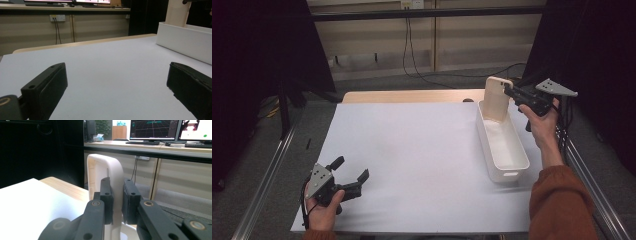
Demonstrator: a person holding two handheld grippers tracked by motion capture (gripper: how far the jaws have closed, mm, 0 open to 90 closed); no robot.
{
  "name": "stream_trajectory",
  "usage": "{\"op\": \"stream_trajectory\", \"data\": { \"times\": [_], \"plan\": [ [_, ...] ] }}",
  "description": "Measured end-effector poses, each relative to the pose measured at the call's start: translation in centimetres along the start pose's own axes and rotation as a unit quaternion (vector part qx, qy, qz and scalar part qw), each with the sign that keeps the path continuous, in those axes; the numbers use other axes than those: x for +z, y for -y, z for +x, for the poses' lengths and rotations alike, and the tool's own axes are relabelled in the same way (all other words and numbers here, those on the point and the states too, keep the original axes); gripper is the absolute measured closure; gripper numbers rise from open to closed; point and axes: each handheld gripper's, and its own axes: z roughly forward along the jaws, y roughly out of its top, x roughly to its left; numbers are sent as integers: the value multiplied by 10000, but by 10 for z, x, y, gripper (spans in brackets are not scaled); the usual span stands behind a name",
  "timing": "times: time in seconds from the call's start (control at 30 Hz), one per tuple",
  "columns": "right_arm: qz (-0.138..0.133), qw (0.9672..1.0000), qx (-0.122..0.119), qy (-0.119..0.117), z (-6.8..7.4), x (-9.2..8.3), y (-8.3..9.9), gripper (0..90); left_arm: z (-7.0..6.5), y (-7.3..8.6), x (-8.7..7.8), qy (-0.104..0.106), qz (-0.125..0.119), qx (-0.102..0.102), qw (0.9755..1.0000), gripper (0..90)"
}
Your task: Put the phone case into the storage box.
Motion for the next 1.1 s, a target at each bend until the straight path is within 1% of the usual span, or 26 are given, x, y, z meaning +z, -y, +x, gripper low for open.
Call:
{"op": "stream_trajectory", "data": {
  "times": [0.1,0.23,0.27,0.57,0.63,0.73,0.77,0.93,1.0,1.1],
  "plan": [
    [16,10000,8,20,-1,3,3,806,0,0,0,4,20,43,10000,33],
    [43,10000,18,18,-1,7,6,806,0,0,0,8,20,44,10000,33],
    [46,10000,42,21,-1,8,7,806,0,0,0,9,2,7,10000,33],
    [131,9999,51,35,-1,18,18,806,0,0,0,11,-1,10,10000,33],
    [145,9999,62,51,0,19,19,806,1,0,0,8,38,64,10000,33],
    [170,9998,56,54,0,21,23,806,0,0,0,10,10,34,10000,33],
    [166,9998,66,44,0,22,24,806,0,0,0,2,22,67,10000,32],
    [195,9998,59,65,-1,24,28,806,0,0,0,12,30,71,10000,32],
    [195,9998,68,57,-1,24,29,806,0,0,0,13,44,99,9999,32],
    [186,9997,110,87,-2,24,31,807,0,0,0,11,44,91,9999,32]
  ]
}}
